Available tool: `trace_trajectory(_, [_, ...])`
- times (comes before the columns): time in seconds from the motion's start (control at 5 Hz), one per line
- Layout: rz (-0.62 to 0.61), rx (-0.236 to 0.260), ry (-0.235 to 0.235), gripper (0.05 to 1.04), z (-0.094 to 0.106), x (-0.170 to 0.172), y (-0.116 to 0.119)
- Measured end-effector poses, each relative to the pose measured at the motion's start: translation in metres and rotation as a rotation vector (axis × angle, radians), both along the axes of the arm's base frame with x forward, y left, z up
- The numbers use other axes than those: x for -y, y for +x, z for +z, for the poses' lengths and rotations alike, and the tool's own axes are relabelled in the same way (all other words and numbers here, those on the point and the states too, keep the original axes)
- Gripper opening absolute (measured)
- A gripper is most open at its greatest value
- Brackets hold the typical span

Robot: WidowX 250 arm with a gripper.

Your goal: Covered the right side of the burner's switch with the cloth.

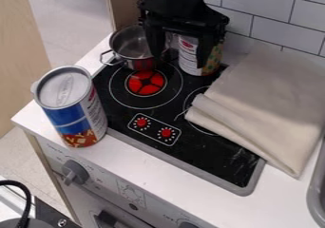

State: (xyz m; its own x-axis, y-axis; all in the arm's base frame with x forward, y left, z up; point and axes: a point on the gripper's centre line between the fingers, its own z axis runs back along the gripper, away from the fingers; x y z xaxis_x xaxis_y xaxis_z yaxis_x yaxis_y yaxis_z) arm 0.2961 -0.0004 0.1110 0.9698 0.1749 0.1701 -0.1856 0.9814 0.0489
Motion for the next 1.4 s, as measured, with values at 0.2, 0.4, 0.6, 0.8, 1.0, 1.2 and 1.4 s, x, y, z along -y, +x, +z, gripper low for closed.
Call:
trace_trajectory(0.2, [-0.004,-0.025,0.000,0.980,-0.007,0.001,-0.003])
trace_trajectory(0.4, [-0.091,0.015,-0.009,0.980,-0.013,0.018,0.000])
trace_trajectory(0.6, [-0.152,0.025,-0.013,0.980,-0.019,0.034,0.004])
trace_trajectory(0.8, [-0.171,0.003,-0.010,0.980,-0.023,0.054,0.015])
trace_trajectory(1.0, [-0.197,-0.011,0.006,0.938,-0.032,0.079,0.024])
trace_trajectory(1.2, [-0.224,-0.008,0.005,0.789,-0.042,0.099,0.029])
trace_trajectory(1.4, [-0.232,-0.015,0.006,0.633,-0.052,0.110,0.030])
